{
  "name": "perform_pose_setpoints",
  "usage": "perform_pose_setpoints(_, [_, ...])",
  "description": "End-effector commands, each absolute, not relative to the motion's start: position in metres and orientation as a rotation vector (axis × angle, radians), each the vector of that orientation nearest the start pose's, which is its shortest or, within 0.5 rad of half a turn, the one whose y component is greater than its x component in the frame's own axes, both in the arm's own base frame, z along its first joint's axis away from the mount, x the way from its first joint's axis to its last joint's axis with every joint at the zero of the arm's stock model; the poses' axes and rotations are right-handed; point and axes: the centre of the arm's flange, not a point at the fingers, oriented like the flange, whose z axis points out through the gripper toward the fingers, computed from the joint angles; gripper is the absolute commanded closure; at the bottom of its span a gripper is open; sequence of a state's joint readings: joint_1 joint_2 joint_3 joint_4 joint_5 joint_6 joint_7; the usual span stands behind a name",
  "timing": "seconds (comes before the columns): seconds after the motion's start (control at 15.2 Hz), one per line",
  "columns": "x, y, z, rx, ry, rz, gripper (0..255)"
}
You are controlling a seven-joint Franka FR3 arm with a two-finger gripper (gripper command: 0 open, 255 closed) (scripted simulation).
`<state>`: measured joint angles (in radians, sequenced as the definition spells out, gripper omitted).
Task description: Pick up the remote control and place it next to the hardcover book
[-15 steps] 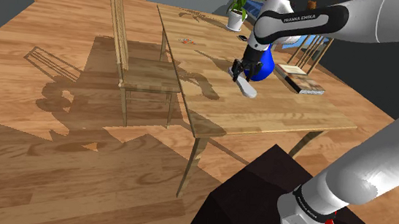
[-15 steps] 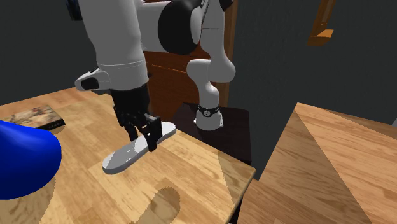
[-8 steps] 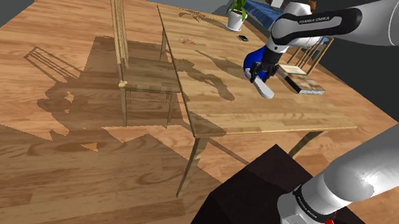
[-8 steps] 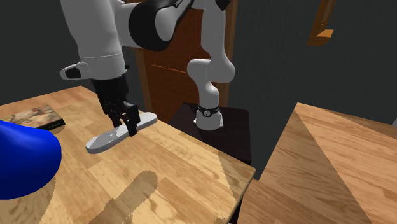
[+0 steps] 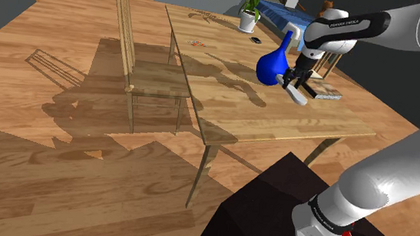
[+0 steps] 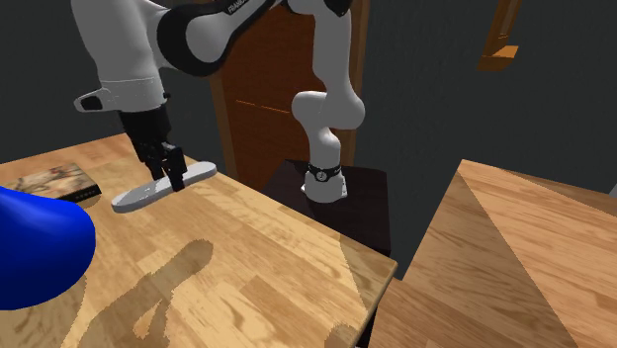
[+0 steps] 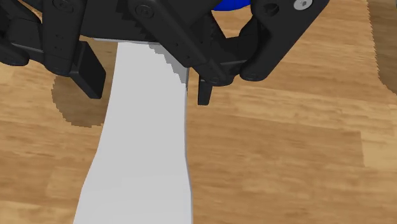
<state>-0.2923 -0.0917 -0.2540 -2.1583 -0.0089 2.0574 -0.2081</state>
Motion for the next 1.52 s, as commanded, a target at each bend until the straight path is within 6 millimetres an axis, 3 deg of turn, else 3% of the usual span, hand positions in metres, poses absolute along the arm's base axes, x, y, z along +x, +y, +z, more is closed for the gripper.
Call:
perform_pose_setpoints(0.0, [0.427, -0.293, 0.436, -3.080, 0.515, 0.008, 255])
perform_pose_setpoints(1.45, [0.299, -0.554, 0.436, -3.080, 0.515, 0.008, 255])
